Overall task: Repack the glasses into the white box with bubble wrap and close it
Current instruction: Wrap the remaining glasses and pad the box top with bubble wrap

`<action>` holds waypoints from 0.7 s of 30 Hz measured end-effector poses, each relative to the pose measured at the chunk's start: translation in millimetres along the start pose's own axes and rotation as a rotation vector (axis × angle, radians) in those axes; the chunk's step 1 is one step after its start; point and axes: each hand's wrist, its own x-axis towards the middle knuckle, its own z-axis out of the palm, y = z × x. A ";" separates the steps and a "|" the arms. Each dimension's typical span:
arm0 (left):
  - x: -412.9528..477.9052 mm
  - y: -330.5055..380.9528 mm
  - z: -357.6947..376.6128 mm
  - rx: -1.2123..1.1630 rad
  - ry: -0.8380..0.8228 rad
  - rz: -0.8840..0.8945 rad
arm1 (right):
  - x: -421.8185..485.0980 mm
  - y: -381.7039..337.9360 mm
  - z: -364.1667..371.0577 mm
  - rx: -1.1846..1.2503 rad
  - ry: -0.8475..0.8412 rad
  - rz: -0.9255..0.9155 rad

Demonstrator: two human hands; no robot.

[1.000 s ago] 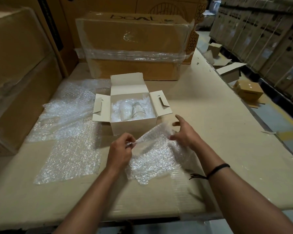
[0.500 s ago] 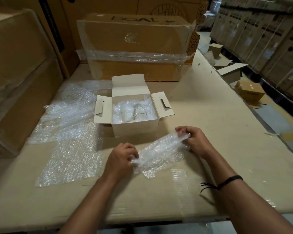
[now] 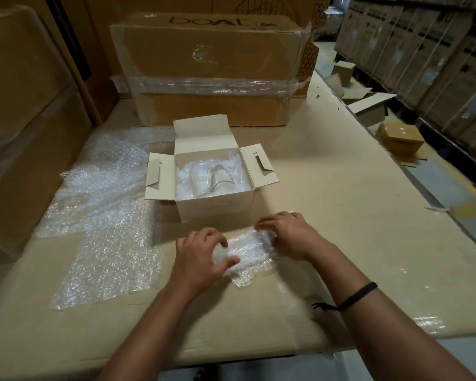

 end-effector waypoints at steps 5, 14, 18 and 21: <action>-1.0 10.7 3.1 0.084 -0.069 0.002 | 6.9 -4.7 -6.1 -0.057 0.081 0.039; 10.9 -22.3 -19.6 0.169 0.130 -0.023 | 2.1 -2.2 -4.4 0.030 0.076 0.062; 17.0 -26.2 -26.7 0.177 -0.018 -0.147 | -0.4 -9.4 7.7 0.175 0.155 0.056; 23.3 -23.9 -32.7 0.109 0.002 -0.119 | -1.2 -19.7 22.5 0.208 0.201 -0.030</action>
